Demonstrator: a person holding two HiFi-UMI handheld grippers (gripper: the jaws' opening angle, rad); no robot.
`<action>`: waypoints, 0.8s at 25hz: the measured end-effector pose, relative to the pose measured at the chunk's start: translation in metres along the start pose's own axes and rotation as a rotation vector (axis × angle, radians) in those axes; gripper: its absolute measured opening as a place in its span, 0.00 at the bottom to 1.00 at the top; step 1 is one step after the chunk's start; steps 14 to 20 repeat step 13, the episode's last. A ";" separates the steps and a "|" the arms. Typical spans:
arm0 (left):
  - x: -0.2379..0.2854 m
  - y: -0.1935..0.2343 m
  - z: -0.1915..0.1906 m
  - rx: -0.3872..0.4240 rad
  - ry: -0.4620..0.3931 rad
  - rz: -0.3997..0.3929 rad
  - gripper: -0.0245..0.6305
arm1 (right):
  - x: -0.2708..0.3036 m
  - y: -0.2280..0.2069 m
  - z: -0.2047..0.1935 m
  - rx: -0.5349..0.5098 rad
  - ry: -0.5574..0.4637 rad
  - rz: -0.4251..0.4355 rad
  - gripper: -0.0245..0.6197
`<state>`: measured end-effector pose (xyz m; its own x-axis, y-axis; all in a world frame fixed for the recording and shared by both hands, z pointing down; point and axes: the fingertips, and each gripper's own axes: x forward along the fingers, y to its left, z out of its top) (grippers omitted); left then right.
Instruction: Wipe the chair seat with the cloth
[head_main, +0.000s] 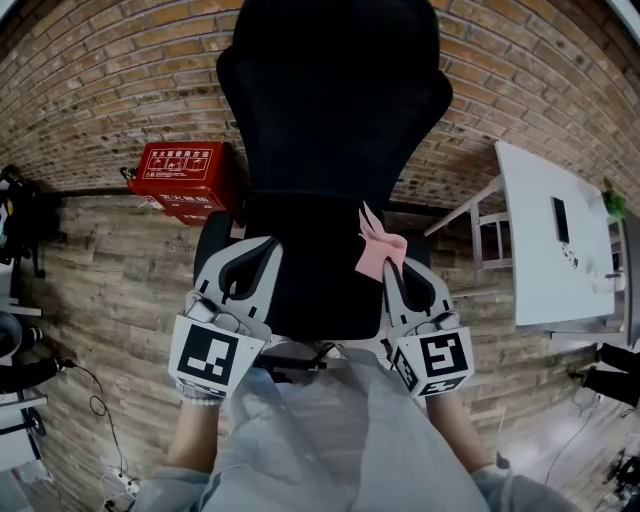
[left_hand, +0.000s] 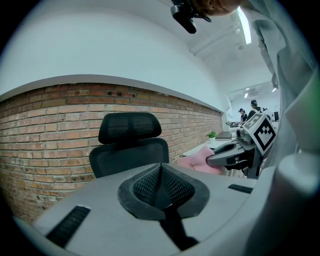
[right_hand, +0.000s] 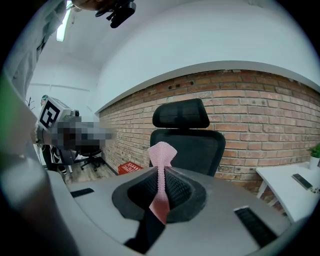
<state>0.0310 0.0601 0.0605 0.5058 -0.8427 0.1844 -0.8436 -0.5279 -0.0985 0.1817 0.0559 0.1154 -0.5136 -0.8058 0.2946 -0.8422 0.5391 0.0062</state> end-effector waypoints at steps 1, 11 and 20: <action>0.000 -0.001 0.000 0.001 -0.001 -0.001 0.07 | 0.000 0.000 0.000 0.003 -0.001 -0.002 0.12; 0.002 0.000 -0.001 -0.007 -0.001 -0.009 0.07 | -0.001 -0.003 -0.002 0.006 0.007 -0.014 0.12; 0.002 0.000 -0.002 -0.012 -0.002 -0.009 0.07 | 0.000 -0.003 -0.002 0.006 0.009 -0.016 0.12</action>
